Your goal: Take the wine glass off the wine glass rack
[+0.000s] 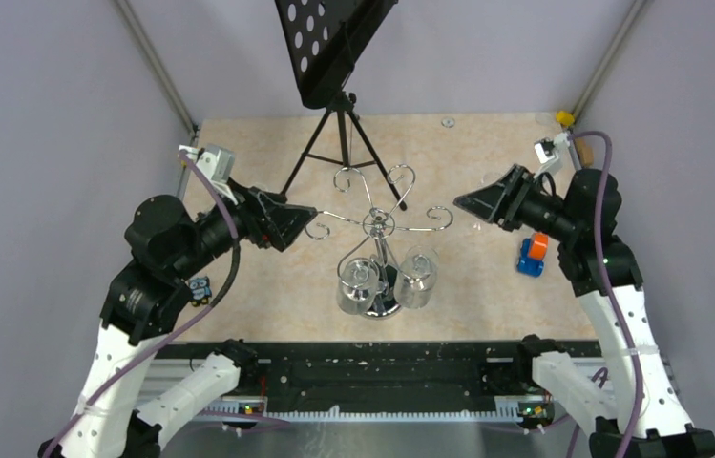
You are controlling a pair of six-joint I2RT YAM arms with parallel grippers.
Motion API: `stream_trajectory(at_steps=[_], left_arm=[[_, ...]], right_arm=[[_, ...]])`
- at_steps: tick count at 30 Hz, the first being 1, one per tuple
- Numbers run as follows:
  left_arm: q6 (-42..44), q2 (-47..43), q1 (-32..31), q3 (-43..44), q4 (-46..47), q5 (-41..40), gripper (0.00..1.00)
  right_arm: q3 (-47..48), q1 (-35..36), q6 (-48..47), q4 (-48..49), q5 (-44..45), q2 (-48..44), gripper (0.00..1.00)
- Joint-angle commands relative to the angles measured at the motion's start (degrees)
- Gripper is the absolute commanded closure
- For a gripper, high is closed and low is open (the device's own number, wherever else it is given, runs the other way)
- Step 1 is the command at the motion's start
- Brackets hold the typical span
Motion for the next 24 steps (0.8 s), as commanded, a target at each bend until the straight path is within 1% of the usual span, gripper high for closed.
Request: stream_trajectory(at_steps=[1,6,10,12,15,19,21,24], left_arm=[[-0.3,1.7,0.3,-0.6,8.3,4.6,0.17],[0.2,2.9,0.3,-0.6,9.9,3.9,0.17],[1.9,4.0,0.2,-0.4,10.5,2.8,0.16],[2.9,4.8,0.3,0.1,10.7,0.5,0.16],[4.6,6.3,0.3,1.5,10.7,-1.0,0.16],[4.7,7.6,0.3,1.7,12.0,-1.4,0.16],[4.7,8.0,0.3,1.5,12.4,-1.4,0.16],[5.0,8.5,0.2,1.4,12.4,-2.1,0.16]], right_arm=[[-3.7,5.1,12.3,10.5,-6.8,-4.3,0.43],[-6.1,7.5,18.5,13.7,-7.9,-6.6,0.43],[-7.5,7.9,21.8,13.8,-9.7,-6.7,0.43],[-6.6,7.9,21.2,12.1,-11.8,-5.7,0.43],[-5.2,8.5,18.8,7.1,-12.8,-4.4,0.44],[-3.3,8.7,12.9,-0.9,-11.6,-4.3,0.44],[-4.1,8.6,13.4,0.1,-12.0,-5.0,0.42],[-6.9,8.6,17.1,4.6,-13.8,-6.9,0.4]])
